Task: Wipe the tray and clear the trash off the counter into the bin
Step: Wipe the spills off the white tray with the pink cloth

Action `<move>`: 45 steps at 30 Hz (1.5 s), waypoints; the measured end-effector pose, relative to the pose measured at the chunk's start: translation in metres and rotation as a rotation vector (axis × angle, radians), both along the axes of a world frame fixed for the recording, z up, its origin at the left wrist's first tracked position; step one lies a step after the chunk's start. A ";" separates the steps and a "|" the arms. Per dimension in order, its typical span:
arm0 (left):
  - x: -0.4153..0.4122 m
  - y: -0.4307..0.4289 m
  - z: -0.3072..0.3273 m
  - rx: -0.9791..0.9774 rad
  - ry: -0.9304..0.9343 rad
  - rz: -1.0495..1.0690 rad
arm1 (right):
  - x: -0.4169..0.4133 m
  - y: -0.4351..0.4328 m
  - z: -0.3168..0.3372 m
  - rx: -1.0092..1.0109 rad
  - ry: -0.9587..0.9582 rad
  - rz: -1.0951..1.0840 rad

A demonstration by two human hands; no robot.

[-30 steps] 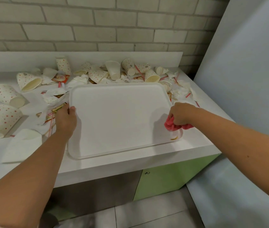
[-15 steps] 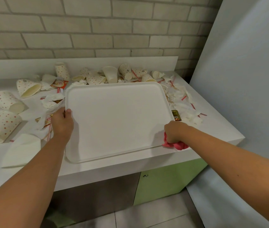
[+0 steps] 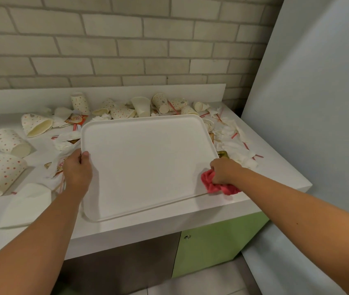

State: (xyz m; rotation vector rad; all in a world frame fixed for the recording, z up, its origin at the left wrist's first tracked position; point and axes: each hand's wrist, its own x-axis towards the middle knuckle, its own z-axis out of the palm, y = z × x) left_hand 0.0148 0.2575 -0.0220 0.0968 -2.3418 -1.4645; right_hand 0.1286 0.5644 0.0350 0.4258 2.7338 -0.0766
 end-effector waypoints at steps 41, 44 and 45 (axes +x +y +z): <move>-0.002 -0.010 -0.006 0.096 0.040 0.012 | -0.046 -0.171 -0.030 0.014 0.368 0.774; -0.002 -0.010 -0.006 0.117 0.022 0.019 | -0.031 -0.179 -0.029 0.048 0.299 0.930; -0.001 -0.010 -0.006 0.120 0.014 0.021 | -0.027 -0.178 -0.028 0.035 0.272 0.955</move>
